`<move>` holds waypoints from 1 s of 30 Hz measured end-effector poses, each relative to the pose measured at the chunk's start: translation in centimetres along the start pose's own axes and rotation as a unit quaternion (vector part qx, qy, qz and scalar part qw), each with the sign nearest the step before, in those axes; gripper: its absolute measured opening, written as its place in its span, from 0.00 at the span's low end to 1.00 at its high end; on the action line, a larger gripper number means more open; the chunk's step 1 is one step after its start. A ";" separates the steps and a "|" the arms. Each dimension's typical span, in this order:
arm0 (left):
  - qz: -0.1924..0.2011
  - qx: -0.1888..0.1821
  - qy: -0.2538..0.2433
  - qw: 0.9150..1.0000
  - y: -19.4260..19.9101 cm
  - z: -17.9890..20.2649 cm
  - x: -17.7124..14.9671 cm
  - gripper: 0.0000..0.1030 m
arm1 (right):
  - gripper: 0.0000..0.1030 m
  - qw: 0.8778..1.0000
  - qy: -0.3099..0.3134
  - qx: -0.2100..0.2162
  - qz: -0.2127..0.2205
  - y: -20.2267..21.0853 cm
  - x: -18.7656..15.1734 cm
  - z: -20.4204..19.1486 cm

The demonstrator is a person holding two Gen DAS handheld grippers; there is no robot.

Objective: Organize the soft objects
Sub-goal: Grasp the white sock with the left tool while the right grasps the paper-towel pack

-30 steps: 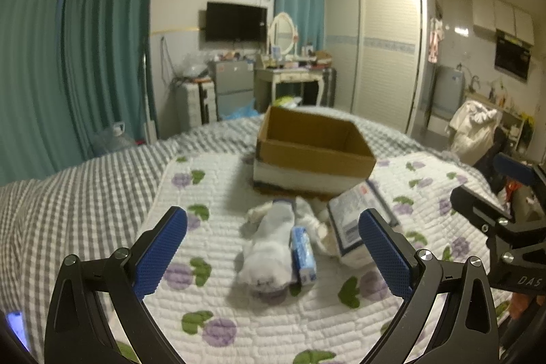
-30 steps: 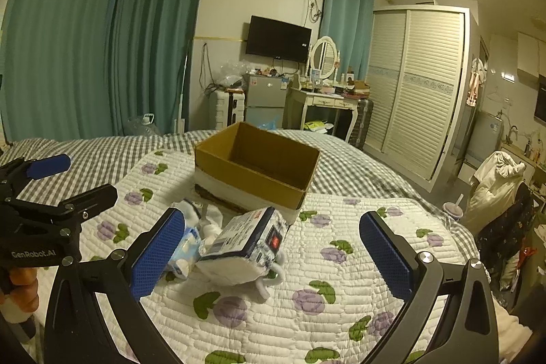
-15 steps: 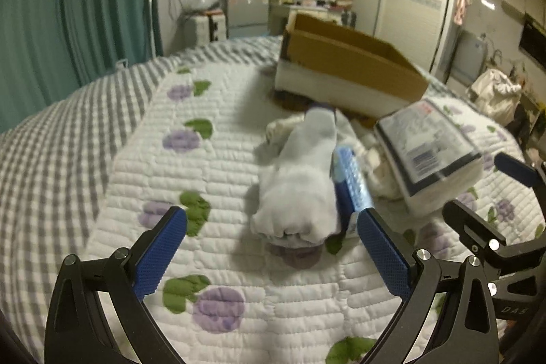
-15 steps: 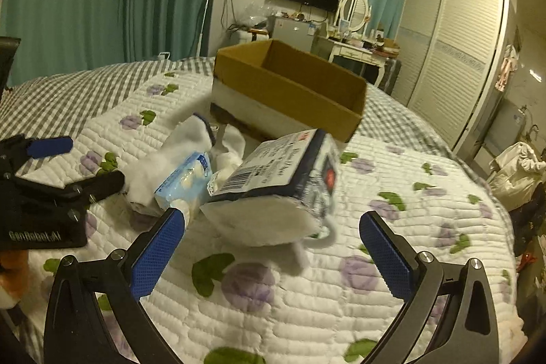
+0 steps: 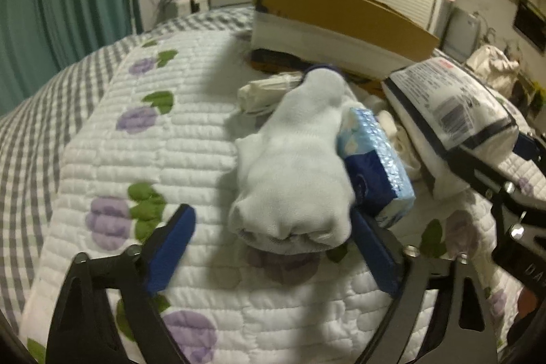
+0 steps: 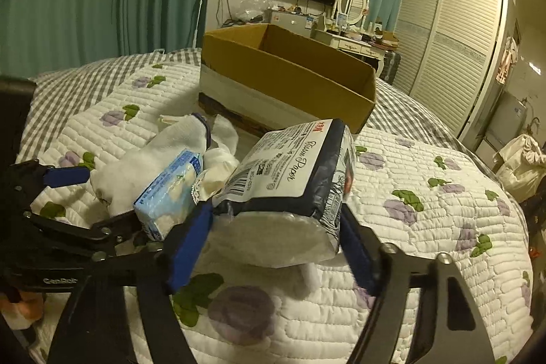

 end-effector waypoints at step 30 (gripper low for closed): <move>0.112 -0.017 0.006 0.994 13.0 -0.5 7.9 0.48 | 0.56 0.984 -0.074 0.096 0.132 15.1 7.9 4.1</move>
Point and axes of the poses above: each gripper's, at about its wrist camera, not at the fingertips, and y roughly against the way its jaws point, z to its right, x to its top, the point moved 8 cm from there along -y, roughly the way its jaws point, and after that the axes turned 7 degrees about x, right-handed, at the moved point
